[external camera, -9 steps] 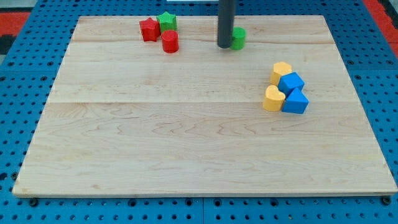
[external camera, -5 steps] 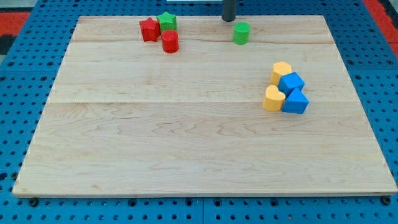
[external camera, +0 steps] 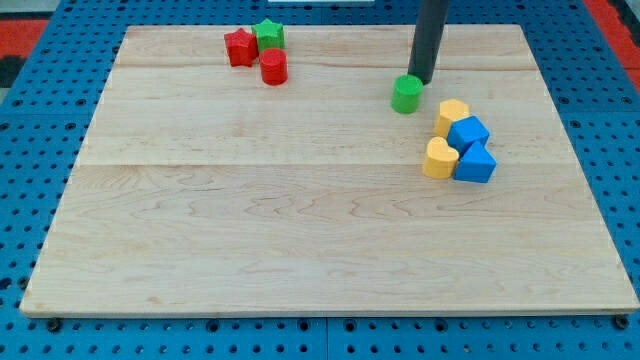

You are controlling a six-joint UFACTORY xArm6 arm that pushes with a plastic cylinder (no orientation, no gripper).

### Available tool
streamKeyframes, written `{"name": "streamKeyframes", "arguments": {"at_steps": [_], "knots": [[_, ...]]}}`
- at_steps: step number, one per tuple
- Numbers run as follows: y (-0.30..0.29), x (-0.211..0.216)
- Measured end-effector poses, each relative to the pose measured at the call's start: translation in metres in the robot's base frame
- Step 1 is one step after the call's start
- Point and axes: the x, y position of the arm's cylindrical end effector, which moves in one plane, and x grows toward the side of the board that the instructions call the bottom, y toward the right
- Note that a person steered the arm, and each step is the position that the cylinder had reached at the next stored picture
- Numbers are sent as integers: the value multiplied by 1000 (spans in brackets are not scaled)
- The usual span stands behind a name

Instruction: Move the green circle to the left side of the yellow hexagon

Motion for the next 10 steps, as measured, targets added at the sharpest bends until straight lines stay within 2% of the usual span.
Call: {"name": "streamKeyframes", "arguments": {"at_steps": [1, 2, 3, 5, 6, 8, 9, 10], "knots": [[-1, 5], [4, -52], [-15, -61], [-54, -36], [-52, 7], [-54, 27], [-36, 49], [-15, 49]]}}
